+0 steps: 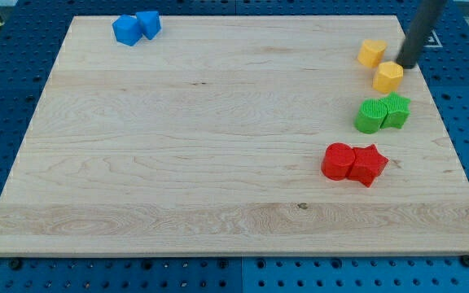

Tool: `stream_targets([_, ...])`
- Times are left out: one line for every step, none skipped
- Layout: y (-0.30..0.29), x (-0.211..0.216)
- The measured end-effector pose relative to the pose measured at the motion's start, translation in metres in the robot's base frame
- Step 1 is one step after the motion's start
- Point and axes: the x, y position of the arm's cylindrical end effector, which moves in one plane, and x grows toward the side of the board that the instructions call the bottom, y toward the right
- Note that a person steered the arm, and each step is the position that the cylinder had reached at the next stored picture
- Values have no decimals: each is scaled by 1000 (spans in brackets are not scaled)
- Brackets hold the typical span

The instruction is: Move yellow heart away from the yellow hexagon

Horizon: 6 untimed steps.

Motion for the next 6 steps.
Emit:
stream_targets([13, -2])
stream_targets([-38, -3])
stream_targets([-113, -3])
stream_targets([-146, -3])
stream_targets([-91, -3])
stream_targets([-61, -5])
